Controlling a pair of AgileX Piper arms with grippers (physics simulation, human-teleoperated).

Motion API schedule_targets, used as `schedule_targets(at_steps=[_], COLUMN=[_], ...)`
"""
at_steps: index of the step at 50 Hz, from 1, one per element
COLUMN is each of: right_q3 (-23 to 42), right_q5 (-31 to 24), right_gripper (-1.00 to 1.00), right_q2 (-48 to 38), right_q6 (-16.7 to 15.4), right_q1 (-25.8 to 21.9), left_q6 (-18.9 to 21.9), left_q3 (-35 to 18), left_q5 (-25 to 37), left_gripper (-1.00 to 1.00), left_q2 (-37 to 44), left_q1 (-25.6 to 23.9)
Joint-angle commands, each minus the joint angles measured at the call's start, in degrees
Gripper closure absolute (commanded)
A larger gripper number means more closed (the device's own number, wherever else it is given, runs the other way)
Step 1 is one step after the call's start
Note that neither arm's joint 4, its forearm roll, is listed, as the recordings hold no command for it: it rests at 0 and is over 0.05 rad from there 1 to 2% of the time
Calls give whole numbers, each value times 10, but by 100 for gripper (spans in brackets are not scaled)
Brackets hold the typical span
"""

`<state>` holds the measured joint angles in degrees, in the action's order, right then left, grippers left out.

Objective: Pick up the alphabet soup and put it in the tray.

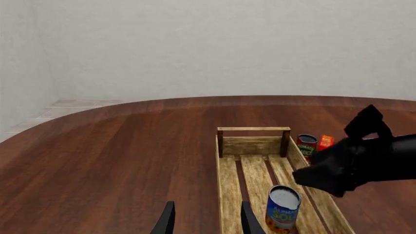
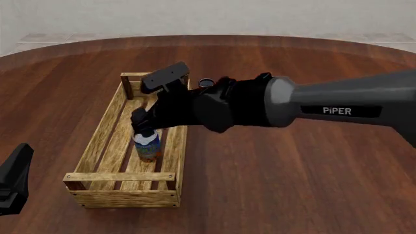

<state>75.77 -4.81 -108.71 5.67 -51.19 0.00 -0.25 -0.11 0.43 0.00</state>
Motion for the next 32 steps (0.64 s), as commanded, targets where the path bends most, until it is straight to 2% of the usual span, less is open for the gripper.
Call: schedule_targets(at_steps=[1,19,30,32], right_q3=[-20,-97,-160,-174], right_q5=[-26,-59,-59,-58], right_gripper=[-100,-100,-100,-100], right_q2=[95,282,373,394], right_q6=[-24,-52,-54,-46], right_q1=[12,53,73,81], left_q6=[0,0,0,0], left_q3=[0,0,0,0], left_q5=[0,0,0,0], left_gripper=[-100,-100,-100,-100], left_q2=[0,0,0,0], left_q1=[0,0,0,0])
